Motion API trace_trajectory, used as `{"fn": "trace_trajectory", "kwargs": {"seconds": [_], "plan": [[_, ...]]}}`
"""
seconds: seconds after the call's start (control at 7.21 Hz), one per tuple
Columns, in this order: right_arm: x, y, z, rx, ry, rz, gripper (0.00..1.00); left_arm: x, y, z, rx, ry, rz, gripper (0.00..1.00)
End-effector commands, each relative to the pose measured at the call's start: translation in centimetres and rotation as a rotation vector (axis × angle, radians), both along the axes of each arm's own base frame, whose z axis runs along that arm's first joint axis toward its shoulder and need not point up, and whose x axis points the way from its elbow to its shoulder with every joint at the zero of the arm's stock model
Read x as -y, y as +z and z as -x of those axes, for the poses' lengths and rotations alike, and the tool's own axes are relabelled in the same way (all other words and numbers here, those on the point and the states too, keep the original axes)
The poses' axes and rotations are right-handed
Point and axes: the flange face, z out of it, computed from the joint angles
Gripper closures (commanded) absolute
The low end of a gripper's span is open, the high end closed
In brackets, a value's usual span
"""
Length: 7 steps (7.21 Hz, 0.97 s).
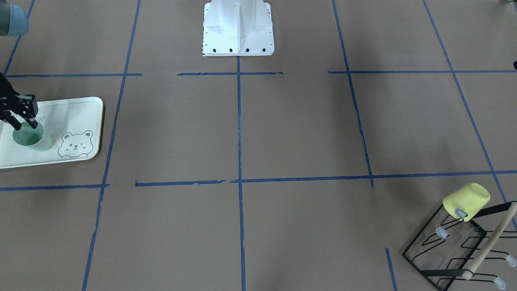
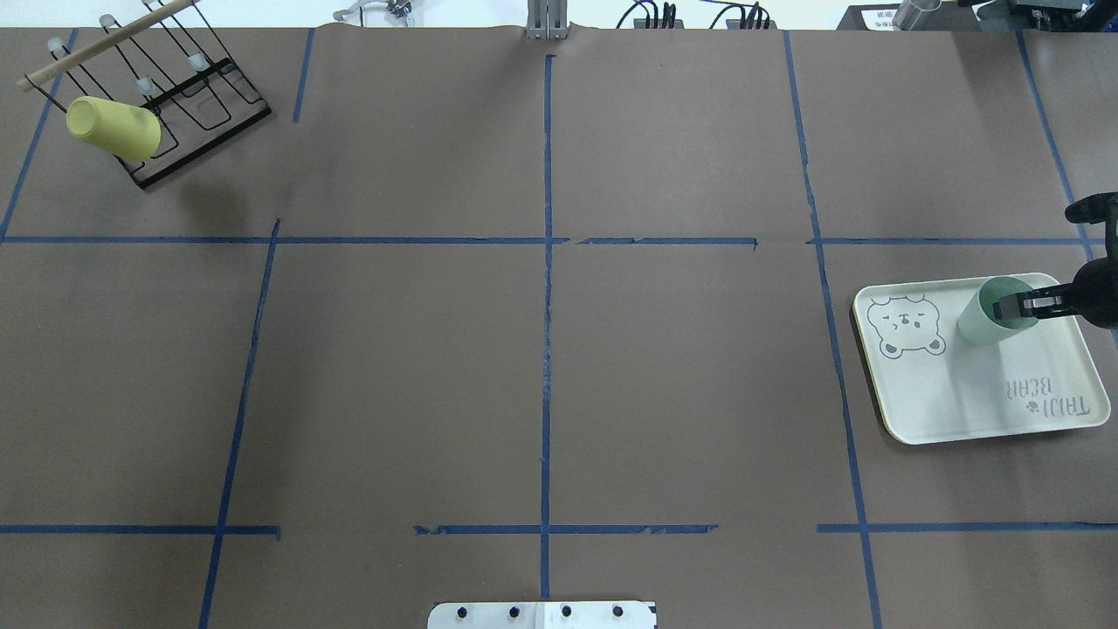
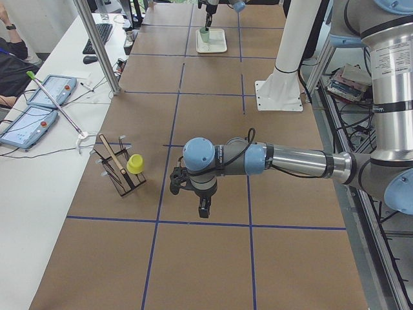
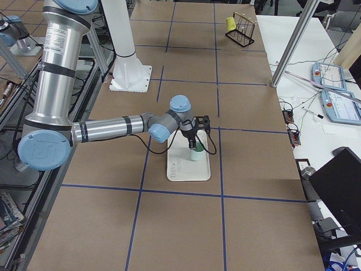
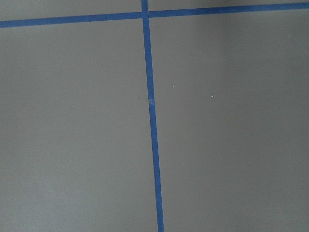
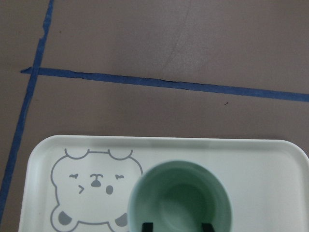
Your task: Left arm grabs green cup and hands to right arm on tray
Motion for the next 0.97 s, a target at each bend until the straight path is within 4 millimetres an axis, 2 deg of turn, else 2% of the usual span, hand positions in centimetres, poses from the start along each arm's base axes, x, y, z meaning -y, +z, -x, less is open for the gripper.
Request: {"fn": "trace_trajectory", "kwargs": {"seconds": [0.0,0.28,0.42,0.69,0.83], "plan": [[-0.1,-0.1,0.1,0.001,-0.003,0.000,0.00,0.0,-0.1,0.0,0.000,0.000,-0.003,0.00],[-0.1,-0.3,-0.2,0.005,-0.018,0.005,0.00,0.0,-0.2,0.0,0.000,0.001,-0.005,0.00],[0.2,-0.2,-1.8,0.035,-0.055,0.011,0.00,0.1,-0.3,0.0,0.006,0.002,-0.011,0.00],[0.8,1.6,-10.0,0.015,-0.140,-0.003,0.00,0.1,-0.1,0.1,0.010,0.006,-0.011,0.00],[0.2,3.1,-13.2,-0.015,-0.177,-0.021,0.00,0.0,0.2,0.1,0.010,0.006,-0.004,0.00]]}}
